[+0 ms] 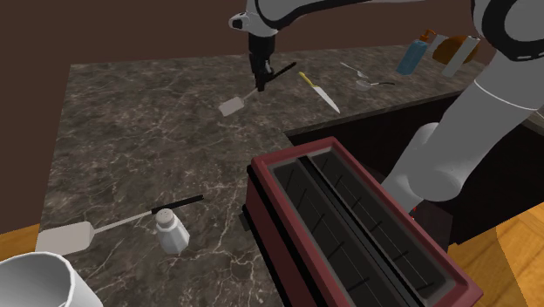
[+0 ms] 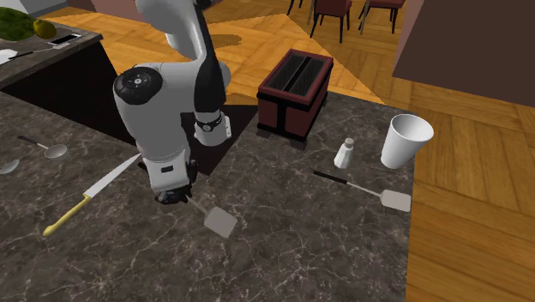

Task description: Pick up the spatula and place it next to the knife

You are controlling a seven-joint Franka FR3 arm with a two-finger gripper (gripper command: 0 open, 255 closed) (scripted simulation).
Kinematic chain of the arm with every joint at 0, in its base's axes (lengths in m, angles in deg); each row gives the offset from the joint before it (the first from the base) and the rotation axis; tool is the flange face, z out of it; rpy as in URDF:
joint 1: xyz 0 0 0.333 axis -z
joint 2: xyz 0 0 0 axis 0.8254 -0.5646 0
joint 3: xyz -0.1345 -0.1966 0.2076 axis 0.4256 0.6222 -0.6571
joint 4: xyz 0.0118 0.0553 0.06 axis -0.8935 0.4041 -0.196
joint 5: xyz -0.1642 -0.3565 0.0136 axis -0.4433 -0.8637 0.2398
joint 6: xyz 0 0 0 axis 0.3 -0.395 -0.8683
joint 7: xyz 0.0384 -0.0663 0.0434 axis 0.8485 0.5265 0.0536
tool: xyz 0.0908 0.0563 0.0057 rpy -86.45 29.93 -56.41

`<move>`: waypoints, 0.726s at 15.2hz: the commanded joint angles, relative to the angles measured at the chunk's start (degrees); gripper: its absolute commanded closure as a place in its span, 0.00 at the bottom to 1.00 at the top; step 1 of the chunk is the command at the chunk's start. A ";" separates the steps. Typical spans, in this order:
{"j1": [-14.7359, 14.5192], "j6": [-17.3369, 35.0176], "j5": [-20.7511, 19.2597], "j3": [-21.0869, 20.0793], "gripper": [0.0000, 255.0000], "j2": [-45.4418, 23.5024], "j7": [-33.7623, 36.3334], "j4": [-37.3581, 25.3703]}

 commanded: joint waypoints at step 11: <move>7.91 -1.87 0.70 7.26 1.00 -10.81 -15.52 -13.54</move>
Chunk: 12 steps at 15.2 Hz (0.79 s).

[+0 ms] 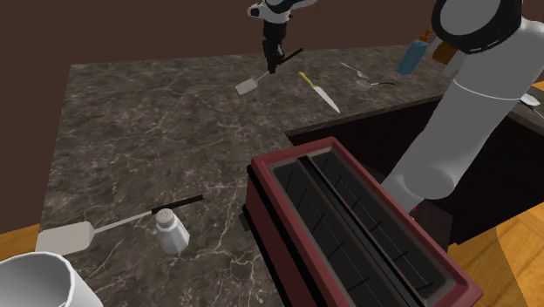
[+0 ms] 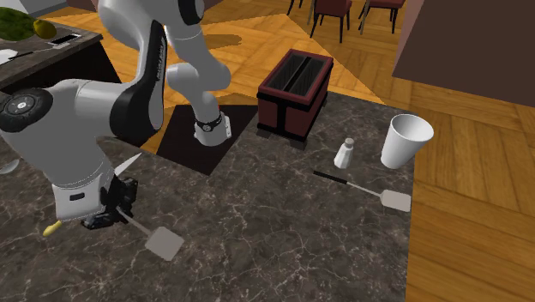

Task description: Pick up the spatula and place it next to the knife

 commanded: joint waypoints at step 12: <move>10.62 -8.18 4.19 4.43 1.00 -20.56 -15.07 -29.29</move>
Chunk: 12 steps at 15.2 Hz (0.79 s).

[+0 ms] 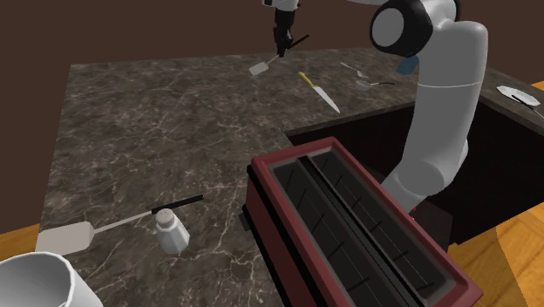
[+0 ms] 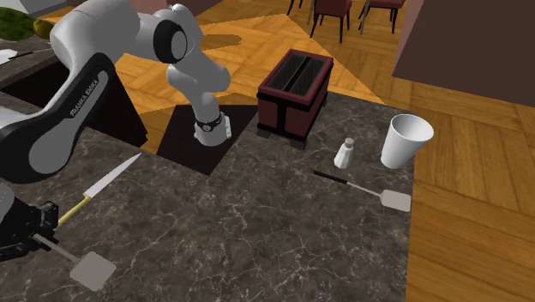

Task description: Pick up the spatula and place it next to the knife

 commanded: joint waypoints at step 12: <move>1.04 7.14 0.57 0.08 1.00 -2.97 -1.22 4.17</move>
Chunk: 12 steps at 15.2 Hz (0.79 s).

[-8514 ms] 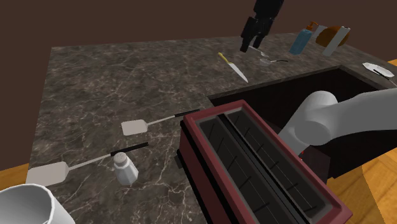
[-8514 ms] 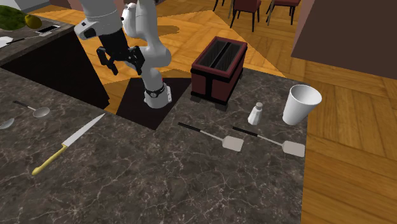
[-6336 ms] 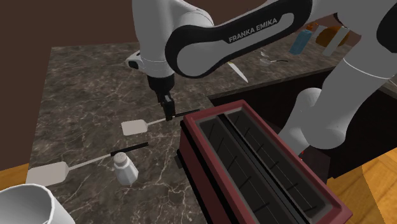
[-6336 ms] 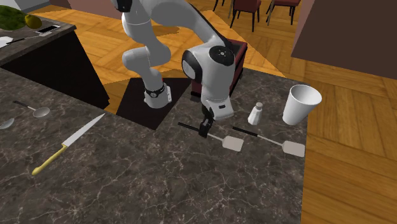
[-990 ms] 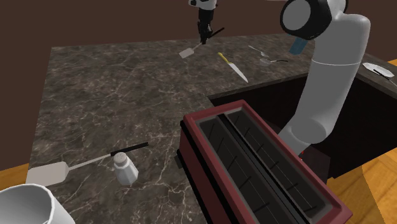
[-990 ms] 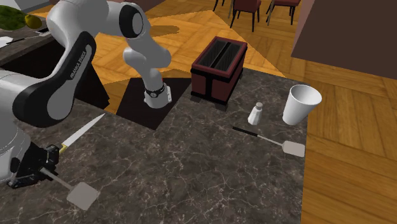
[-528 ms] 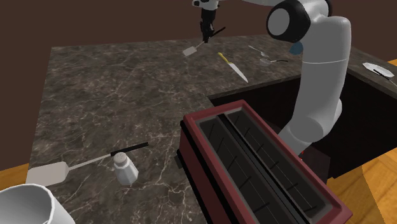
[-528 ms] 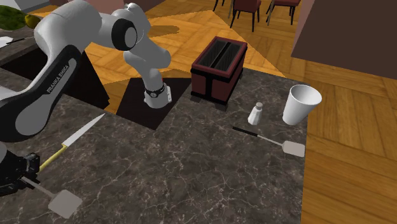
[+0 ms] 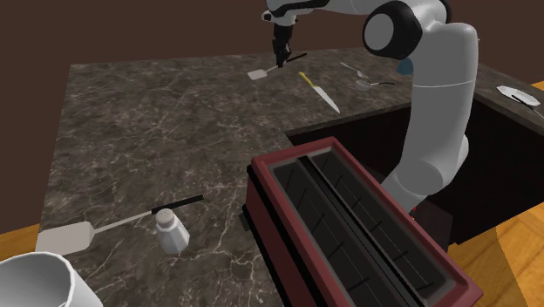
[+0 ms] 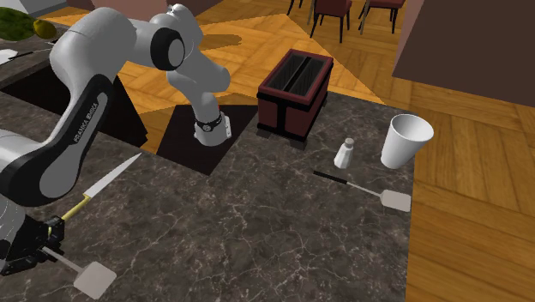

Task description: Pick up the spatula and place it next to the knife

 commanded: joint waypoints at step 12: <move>-0.07 3.13 0.04 -0.04 0.00 -0.12 0.03 2.99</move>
